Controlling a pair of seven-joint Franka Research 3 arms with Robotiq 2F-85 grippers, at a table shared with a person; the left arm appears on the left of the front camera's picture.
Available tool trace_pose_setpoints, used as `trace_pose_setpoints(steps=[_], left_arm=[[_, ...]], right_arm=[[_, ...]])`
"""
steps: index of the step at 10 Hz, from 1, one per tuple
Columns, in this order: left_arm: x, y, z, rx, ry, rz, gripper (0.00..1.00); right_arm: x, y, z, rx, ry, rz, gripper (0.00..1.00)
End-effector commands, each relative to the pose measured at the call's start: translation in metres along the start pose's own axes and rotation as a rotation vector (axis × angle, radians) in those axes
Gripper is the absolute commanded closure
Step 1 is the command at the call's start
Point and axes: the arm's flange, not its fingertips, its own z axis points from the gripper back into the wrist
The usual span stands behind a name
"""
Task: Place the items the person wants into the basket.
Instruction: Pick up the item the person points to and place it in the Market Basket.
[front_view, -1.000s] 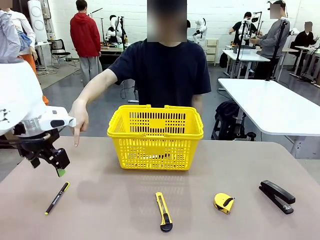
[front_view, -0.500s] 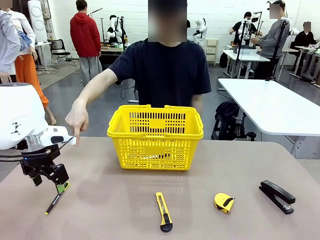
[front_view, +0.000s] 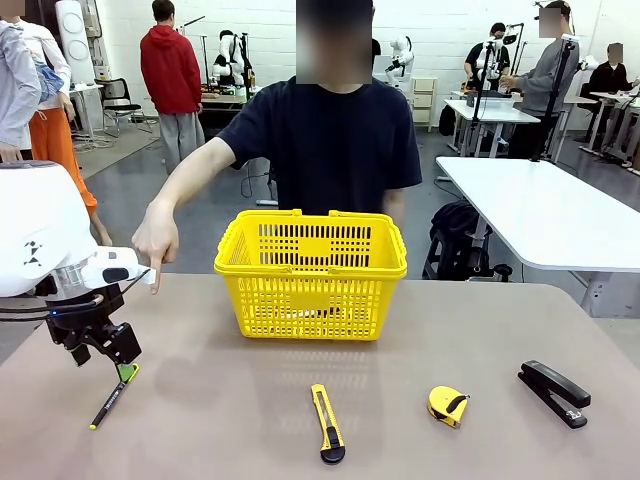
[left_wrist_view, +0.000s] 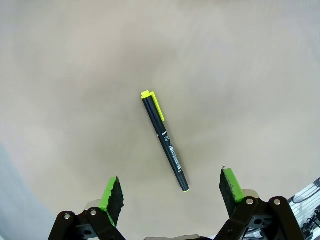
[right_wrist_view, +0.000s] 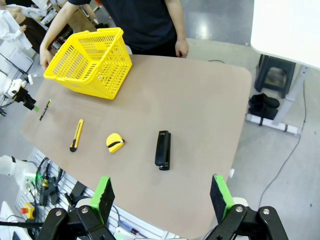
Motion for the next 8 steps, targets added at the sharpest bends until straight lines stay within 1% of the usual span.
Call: trace_pose_setpoints(steps=[1,4,6,7,8], left_arm=[[-0.002,0.002,-0.006,-0.008,0.023,0.01,0.0],[-0.001,0.001,-0.005,-0.003,0.014,0.003,0.0],[-0.007,-0.016,-0.033,0.059,0.01,0.02,0.0],[-0.011,-0.022,-0.034,0.078,0.001,0.006,0.0],[-0.016,-0.027,-0.033,0.082,-0.032,0.005,0.0]], right_arm=[[-0.001,0.0,-0.001,0.015,-0.003,0.009,0.0],[-0.001,0.0,-0.001,0.015,-0.003,0.009,0.0],[-0.001,0.0,-0.001,0.015,-0.003,0.009,0.0],[-0.001,0.0,-0.001,0.015,-0.003,0.009,0.0],[-0.001,0.0,-0.001,0.015,-0.003,0.009,0.0]])
